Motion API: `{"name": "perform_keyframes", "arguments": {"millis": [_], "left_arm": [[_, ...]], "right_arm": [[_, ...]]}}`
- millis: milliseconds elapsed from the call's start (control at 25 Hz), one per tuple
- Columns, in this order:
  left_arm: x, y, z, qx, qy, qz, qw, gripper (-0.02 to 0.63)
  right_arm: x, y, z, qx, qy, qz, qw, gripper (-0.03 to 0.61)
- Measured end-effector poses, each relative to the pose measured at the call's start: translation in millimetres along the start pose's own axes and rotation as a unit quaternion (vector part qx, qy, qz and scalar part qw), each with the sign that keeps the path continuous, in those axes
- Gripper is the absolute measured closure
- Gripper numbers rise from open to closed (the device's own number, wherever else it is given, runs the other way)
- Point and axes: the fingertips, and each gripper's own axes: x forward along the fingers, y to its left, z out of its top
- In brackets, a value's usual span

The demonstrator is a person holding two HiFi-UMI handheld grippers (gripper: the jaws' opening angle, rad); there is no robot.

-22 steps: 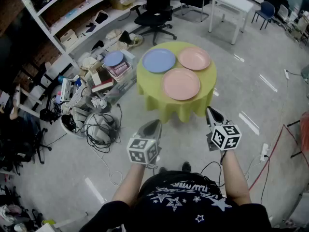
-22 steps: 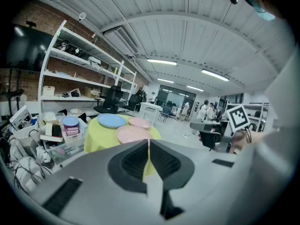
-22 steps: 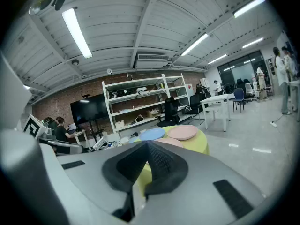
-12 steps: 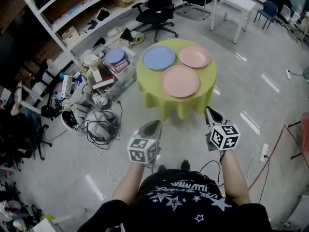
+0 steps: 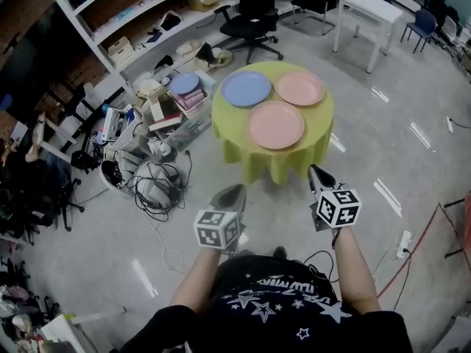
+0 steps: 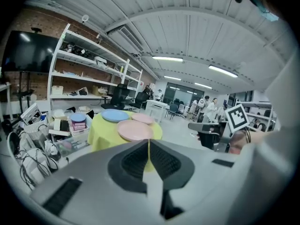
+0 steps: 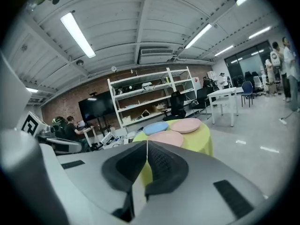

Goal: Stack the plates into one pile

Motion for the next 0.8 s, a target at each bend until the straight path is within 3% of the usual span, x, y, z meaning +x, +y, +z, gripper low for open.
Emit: {"name": "perform_keyframes", "arguments": {"millis": [440,800], "left_arm": [[-11.4,-10.0,-24.3,-0.017,0.005,0.035,0.9992,0.589],[4.9,11.2,-14.7,-0.023,-0.003,0.045,0.9987,0.589]], "right_arm": [[6.0,-11.9,-25.6,0.035,0.025,0.029,0.999,0.561],[22.6,-23.3,-27.3,0.029,0.039,0.024,0.999,0.561]]}}
